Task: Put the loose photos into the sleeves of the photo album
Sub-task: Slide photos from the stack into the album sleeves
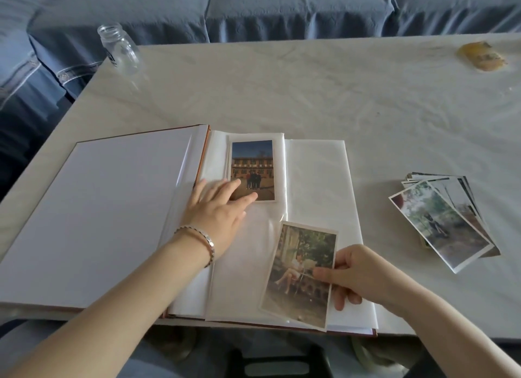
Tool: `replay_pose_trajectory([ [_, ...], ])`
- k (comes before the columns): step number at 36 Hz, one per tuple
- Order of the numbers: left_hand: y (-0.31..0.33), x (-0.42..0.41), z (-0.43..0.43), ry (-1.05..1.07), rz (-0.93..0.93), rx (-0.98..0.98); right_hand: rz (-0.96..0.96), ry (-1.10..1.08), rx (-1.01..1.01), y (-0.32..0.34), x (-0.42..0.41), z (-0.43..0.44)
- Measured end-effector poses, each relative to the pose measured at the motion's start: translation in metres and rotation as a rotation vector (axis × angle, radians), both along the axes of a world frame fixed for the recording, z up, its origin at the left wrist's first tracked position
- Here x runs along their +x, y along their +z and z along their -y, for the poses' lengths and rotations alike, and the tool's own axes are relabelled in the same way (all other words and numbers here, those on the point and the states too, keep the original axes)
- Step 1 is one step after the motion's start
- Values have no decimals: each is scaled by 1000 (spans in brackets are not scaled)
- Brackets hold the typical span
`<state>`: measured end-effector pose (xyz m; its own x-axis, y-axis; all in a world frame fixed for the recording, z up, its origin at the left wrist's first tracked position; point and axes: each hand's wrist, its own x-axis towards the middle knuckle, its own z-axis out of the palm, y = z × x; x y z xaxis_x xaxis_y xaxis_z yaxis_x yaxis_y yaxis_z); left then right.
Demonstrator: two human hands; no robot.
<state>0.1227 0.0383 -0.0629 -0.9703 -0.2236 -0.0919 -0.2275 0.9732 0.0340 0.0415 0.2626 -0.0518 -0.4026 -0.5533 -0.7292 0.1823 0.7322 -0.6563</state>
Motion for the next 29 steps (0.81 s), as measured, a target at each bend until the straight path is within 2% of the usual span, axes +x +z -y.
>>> replay_pose_trajectory([
  [2, -3, -1, 12, 23, 97, -6, 8, 11, 13, 0, -2, 1],
  [6, -3, 2, 29, -34, 117, -7, 9, 35, 25, -1, -4, 4],
  [13, -13, 6, 45, -122, -75, 42, 28, 74, 32, -1, -9, 12],
  [20, -18, 6, 45, -92, -82, 69, 37, -21, -74, -5, 1, 31],
  [29, -21, 6, 47, -107, -112, 54, -253, -203, -145, -6, 1, 23],
])
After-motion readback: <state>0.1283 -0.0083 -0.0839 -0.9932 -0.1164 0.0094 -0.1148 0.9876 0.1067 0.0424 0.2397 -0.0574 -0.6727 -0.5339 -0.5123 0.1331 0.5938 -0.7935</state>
